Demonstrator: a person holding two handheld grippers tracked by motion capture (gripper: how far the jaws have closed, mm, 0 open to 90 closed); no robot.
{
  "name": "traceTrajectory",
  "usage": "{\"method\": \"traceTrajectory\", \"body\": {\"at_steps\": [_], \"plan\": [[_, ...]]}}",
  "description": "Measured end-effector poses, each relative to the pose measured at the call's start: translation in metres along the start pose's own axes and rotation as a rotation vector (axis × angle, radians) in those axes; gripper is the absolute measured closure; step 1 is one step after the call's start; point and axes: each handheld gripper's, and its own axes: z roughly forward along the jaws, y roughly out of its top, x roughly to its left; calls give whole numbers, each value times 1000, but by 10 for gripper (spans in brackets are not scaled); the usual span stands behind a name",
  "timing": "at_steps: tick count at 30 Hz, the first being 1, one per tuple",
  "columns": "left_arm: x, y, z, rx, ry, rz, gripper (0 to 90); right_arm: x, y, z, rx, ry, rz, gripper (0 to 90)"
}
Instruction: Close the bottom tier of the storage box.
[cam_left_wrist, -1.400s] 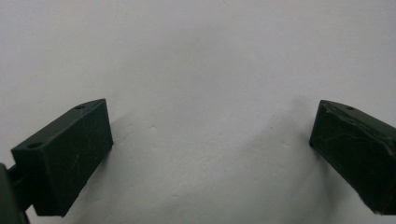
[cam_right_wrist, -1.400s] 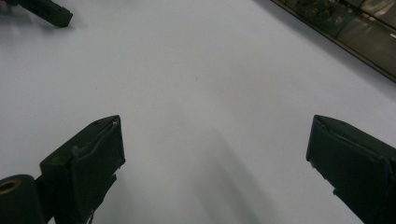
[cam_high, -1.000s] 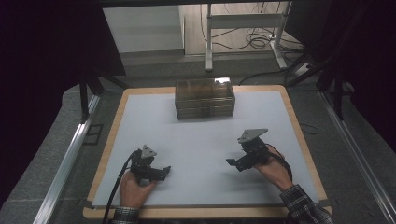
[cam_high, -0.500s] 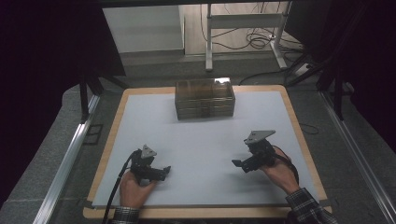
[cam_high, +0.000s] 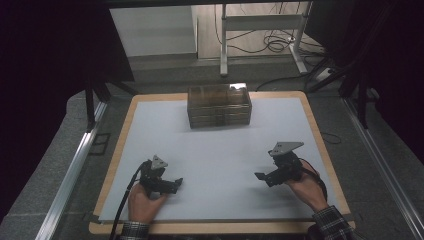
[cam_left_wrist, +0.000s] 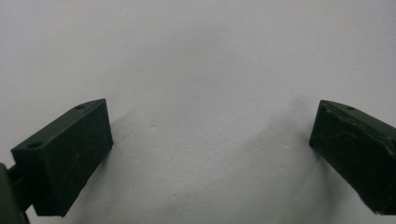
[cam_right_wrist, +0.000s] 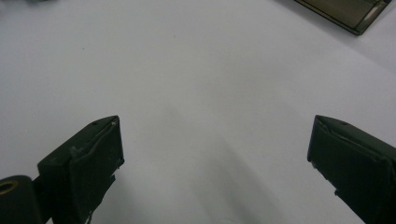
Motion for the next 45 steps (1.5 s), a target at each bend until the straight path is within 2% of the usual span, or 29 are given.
{"method": "traceTrajectory", "body": {"at_steps": [16,26,30,38,43,45], "plan": [[0,0,0,0,0,1,0,-5,-20,-15,17,-38,20,24],[0,0,0,0,0,1,0,-10,-37,-20,51,-52,48,10],[0,0,0,0,0,1,0,-13,-44,-20,80,-67,50,5],[0,0,0,0,0,1,0,-18,-57,-18,99,-53,75,0],[0,0,0,0,1,0,0,-19,-65,-11,142,-49,54,0],[0,0,0,0,1,0,0,-20,-67,-11,126,-37,64,0]]}}
